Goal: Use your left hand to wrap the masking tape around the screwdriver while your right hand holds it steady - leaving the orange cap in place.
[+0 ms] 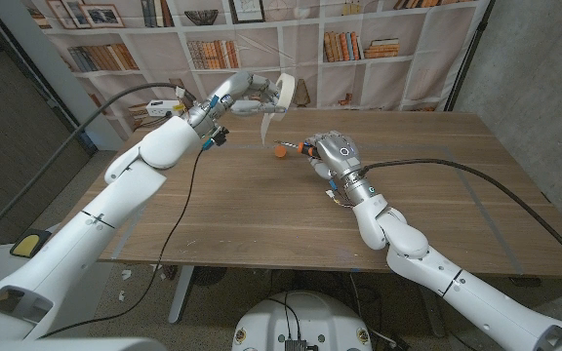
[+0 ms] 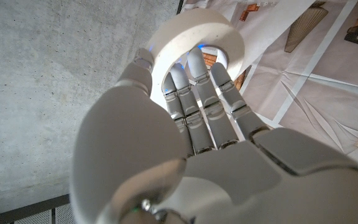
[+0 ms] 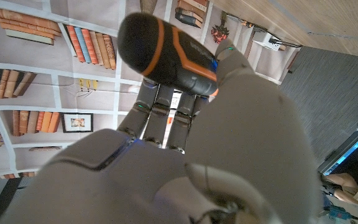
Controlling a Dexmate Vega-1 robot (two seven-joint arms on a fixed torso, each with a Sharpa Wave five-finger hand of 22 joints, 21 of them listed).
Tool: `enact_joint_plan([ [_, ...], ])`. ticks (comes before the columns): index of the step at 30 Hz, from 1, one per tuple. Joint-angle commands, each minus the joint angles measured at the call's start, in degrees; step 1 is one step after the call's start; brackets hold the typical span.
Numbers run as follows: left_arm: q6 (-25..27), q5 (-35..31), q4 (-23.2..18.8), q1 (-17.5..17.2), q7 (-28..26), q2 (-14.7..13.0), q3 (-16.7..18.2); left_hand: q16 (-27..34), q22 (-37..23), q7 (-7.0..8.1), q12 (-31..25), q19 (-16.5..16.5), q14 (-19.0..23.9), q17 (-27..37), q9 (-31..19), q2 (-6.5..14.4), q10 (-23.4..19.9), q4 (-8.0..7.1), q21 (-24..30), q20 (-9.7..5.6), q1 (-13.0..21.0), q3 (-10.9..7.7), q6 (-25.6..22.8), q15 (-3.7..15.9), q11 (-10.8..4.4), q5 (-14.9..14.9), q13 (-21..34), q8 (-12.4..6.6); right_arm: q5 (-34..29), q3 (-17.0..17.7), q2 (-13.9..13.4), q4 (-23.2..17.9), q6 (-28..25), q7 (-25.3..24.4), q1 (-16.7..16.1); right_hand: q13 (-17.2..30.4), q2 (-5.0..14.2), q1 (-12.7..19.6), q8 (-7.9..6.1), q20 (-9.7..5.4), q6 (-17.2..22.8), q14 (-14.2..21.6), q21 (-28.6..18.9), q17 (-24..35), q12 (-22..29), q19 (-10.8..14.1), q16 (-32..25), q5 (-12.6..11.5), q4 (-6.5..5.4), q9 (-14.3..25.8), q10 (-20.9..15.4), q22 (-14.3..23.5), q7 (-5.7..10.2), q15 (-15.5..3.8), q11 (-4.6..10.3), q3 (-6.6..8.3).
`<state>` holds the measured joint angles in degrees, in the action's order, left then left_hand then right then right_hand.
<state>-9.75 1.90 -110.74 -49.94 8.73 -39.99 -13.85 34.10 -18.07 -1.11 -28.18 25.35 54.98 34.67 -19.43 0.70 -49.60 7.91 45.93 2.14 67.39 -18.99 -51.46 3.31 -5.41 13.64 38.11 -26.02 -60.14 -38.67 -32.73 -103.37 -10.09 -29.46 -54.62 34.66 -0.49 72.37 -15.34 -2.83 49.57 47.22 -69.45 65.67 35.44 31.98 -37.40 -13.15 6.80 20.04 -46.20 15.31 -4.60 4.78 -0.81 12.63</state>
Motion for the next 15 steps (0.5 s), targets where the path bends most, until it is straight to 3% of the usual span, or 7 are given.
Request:
enact_joint_plan([
  [1,-1.70,4.58,-0.19,-0.55,2.23,0.13,0.94,0.12,-0.01,0.84,0.04,-0.15,4.92,0.40,-0.97,9.05,-2.36,-0.22,0.61,-0.10,9.64,-0.21,-0.67,10.20,-2.54,0.45,0.47,-0.09,-0.06,-1.34,2.19,2.95,2.76,-0.21,2.93,0.25,7.75,7.86,-0.18,-8.72,10.69,11.61,-0.38,0.36,-0.01,-0.30,0.04,-0.42,-0.12,0.16,-4.77,-0.06,8.45,-17.55,4.55,-0.02],
  [15,-5.84,5.44,1.57,-2.71,0.37,2.54,1.06,-0.12,0.26,0.52,0.13,-0.12,4.92,1.12,-1.18,9.06,-2.40,-0.22,1.67,-0.09,10.01,-0.22,-0.66,10.17,-2.38,0.22,1.28,0.10,2.62,-1.46,4.66,6.11,3.89,-2.27,5.98,0.43,7.81,8.03,0.01,-8.76,10.73,11.75,-0.99,0.64,-0.26,-0.51,0.39,-0.65,-0.10,0.14,-4.80,-0.54,8.19,-17.54,4.46,-0.08],
])
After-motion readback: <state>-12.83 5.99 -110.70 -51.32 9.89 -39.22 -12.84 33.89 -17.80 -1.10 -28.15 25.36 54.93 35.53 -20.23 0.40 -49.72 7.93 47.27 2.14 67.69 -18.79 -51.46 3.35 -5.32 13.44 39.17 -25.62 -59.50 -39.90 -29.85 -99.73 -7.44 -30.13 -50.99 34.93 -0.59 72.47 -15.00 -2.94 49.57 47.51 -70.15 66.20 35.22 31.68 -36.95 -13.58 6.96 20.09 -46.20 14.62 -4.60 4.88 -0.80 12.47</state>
